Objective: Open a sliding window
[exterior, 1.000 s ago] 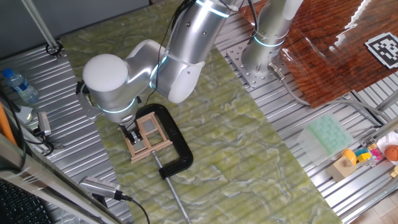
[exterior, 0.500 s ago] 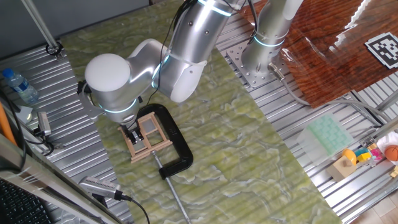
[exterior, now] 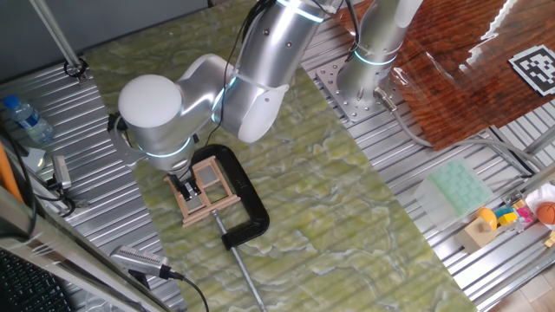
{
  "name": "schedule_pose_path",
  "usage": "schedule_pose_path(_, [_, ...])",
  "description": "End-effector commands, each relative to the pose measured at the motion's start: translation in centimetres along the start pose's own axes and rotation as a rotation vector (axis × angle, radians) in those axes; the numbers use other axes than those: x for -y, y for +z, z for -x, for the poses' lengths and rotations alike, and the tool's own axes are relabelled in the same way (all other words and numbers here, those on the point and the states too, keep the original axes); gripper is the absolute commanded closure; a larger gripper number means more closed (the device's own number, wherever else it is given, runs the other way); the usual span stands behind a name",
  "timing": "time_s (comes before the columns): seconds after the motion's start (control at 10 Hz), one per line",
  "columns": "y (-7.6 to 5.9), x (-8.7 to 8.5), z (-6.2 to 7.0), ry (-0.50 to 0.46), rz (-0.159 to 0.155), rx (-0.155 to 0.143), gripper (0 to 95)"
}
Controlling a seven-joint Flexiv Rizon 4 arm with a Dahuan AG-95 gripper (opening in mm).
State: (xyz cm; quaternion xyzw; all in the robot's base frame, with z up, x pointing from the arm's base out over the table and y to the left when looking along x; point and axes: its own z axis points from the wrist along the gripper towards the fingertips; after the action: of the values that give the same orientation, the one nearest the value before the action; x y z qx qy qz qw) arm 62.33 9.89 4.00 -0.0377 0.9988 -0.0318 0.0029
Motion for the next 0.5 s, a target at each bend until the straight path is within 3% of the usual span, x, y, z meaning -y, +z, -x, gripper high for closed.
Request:
schedule_pose_path(0.1, [0.02,-0.01,0.03,-0.004,0.002,-0.001,95.0])
schedule_pose_path(0.5, [0.02,-0.02,0.03,-0.006,0.002,-0.006,95.0])
